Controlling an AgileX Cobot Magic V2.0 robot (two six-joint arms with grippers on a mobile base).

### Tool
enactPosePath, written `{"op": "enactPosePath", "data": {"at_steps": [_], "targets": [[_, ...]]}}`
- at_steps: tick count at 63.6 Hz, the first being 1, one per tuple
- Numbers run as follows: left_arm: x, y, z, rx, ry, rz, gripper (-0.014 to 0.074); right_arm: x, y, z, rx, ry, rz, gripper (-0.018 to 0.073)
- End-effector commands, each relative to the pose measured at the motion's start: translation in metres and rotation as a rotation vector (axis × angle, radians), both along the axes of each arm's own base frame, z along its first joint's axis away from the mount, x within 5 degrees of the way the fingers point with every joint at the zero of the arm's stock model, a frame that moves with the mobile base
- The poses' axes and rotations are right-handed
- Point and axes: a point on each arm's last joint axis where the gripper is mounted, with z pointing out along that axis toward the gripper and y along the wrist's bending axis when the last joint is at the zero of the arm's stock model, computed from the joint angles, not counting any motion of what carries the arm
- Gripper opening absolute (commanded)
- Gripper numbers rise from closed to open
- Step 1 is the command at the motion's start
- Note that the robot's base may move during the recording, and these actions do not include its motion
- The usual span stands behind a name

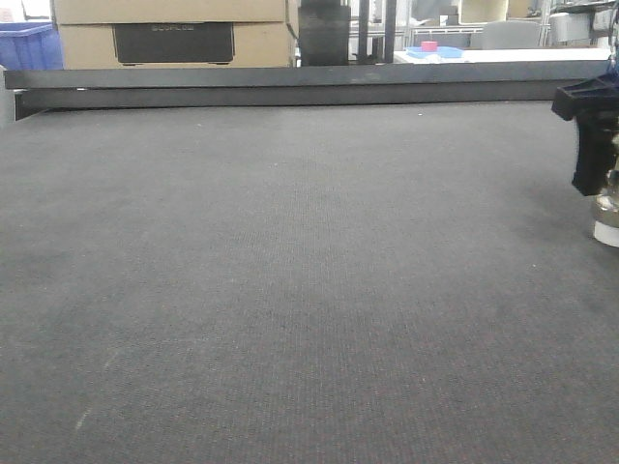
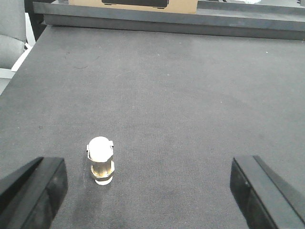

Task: Place valve from conveyor to right shelf box
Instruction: 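Lower the left gripper onto the second silver valve and close it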

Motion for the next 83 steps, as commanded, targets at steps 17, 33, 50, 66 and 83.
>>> {"op": "enactPosePath", "data": {"at_steps": [17, 33, 50, 66, 83], "targets": [[0.001, -0.001, 0.002, -0.008, 0.017, -0.005, 0.0599, -0.009, -0.003, 0.028, 0.000, -0.076, 0.002, -0.0155], [0.031, 0.006, -0.003, 0.065, 0.249, 0.025, 0.0599, -0.045, -0.003, 0.087, 0.059, -0.265, -0.009, -0.0155], [0.098, 0.012, -0.002, 0.101, 0.545, 0.037, 0.0599, -0.087, -0.006, 0.101, 0.072, -0.333, -0.011, -0.0155], [0.170, 0.029, -0.013, 0.147, 0.728, 0.023, 0.0599, -0.098, -0.007, 0.102, 0.076, -0.338, -0.011, -0.0155], [0.226, 0.057, -0.043, 0.156, 0.829, 0.000, 0.0599, -0.098, -0.006, 0.102, 0.083, -0.341, -0.013, -0.0155]]}}
